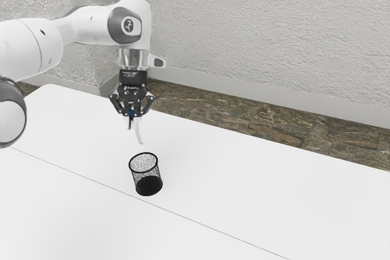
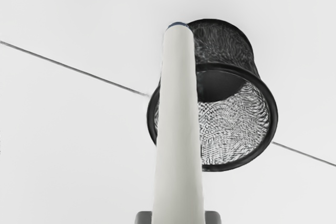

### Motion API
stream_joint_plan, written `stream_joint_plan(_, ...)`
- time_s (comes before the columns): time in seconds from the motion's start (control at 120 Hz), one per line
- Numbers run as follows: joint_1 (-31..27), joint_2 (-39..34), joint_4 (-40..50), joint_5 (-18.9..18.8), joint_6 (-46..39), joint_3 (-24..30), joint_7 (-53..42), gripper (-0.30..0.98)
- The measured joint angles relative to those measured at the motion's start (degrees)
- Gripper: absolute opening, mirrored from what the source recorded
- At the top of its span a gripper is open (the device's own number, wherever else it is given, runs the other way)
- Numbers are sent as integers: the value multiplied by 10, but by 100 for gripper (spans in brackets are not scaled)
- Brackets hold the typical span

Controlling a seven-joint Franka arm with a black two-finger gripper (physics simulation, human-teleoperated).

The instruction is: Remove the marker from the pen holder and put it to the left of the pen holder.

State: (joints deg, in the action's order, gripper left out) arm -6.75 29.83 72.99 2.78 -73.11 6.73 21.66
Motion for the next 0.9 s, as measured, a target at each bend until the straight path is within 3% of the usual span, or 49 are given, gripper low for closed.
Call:
stream_joint_plan(0.1,-40,56,-12,0,-40,-1,-7,-5)
stream_joint_plan(0.267,-70,76,4,4,-114,-2,-22,-1)
stream_joint_plan(0.467,-81,72,68,8,-151,-2,-44,20)
stream_joint_plan(0.767,-89,72,134,9,-135,-2,-68,-2)
stream_joint_plan(0.833,-86,66,133,8,-134,-2,-75,8)
stream_joint_plan(0.9,-77,12,130,8,-143,-2,-85,23)
